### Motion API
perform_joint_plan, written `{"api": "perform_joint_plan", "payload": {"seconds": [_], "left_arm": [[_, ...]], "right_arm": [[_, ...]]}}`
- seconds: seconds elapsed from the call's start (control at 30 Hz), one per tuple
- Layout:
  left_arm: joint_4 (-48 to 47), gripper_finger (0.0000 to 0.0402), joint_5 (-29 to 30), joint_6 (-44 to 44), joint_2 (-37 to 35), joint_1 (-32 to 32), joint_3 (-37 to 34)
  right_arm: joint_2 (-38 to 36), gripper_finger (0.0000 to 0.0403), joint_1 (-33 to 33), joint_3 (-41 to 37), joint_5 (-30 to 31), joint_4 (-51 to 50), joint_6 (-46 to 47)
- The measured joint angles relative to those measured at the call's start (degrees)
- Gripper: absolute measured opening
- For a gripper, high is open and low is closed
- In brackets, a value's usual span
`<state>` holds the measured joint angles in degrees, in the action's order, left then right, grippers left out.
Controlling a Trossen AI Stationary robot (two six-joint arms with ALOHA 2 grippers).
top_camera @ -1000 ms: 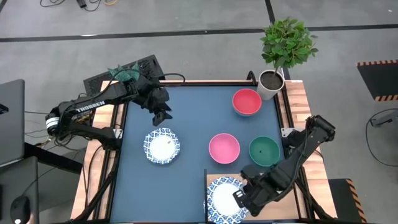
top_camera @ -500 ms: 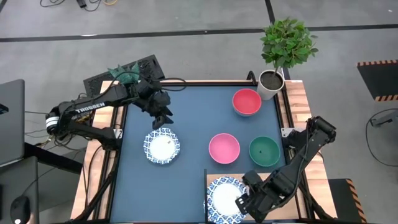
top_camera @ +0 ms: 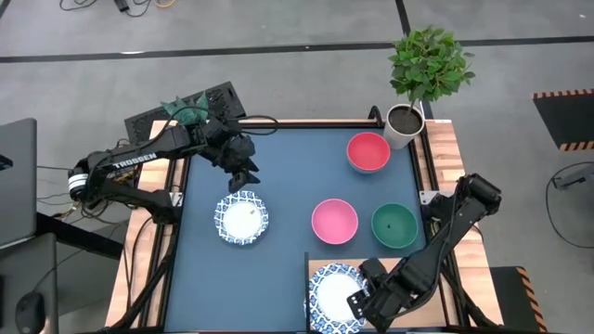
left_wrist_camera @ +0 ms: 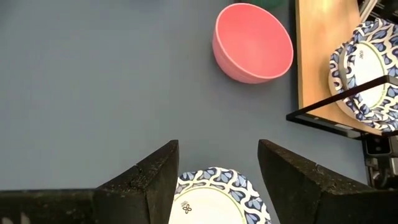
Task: Place and stack bowls onto a shelf
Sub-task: Adjust the stacked white patterned bowls on the shelf
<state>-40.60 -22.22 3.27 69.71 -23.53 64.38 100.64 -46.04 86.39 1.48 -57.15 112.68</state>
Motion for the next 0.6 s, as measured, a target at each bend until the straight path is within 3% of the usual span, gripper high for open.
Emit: {"api": "perform_joint_plan", "payload": {"seconds": [0.2,0.6], "left_arm": [[0.9,0.0203,0.3,0.0,0.0,0.0,0.0],[1.2,0.0203,0.5,-0.4,0.0,0.0,0.0]], "right_arm": [[-0.1,0.024,0.0,0.0,0.0,-0.2,0.0],[-0.1,0.0045,0.4,0.0,0.0,-3.0,-0.2]]}}
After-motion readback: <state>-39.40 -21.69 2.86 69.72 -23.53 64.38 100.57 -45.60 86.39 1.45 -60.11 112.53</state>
